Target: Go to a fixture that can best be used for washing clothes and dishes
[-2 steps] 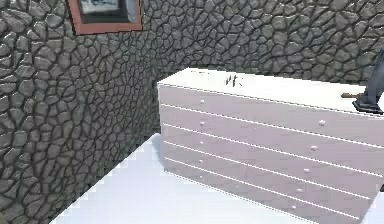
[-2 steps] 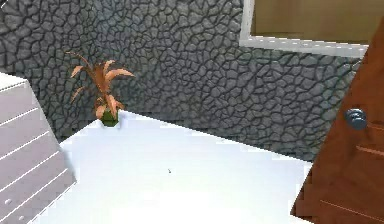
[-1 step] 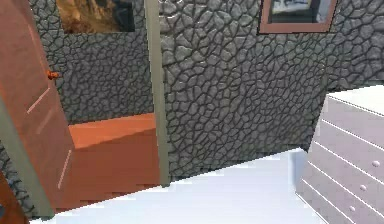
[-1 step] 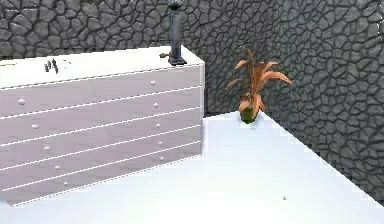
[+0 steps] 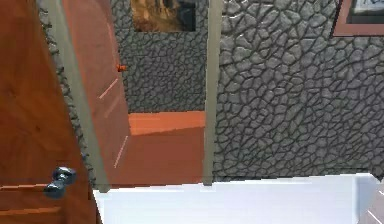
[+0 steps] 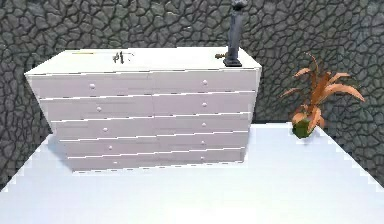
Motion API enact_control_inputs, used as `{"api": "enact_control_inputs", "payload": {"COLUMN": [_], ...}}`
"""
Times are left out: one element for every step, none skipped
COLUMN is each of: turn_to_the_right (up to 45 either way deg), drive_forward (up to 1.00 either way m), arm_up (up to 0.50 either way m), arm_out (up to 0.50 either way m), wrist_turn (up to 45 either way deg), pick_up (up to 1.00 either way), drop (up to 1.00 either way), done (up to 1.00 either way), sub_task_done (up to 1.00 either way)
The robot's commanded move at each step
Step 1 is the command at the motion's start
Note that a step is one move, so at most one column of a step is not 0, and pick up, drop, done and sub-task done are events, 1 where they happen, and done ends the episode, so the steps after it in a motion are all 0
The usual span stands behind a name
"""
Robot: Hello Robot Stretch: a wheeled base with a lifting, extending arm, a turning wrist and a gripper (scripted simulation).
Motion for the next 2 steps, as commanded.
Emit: {"api": "enact_control_inputs", "payload": {"turn_to_the_right": [0.0, -6.0], "drive_forward": [0.55, 0.00], "arm_up": [0.00, 0.00], "arm_out": [0.00, 0.00], "wrist_turn": [0.0, 0.0], "pick_up": [0.00, 0.00], "drop": [0.00, 0.00], "done": [0.00, 0.00], "sub_task_done": [0.00, 0.00]}}
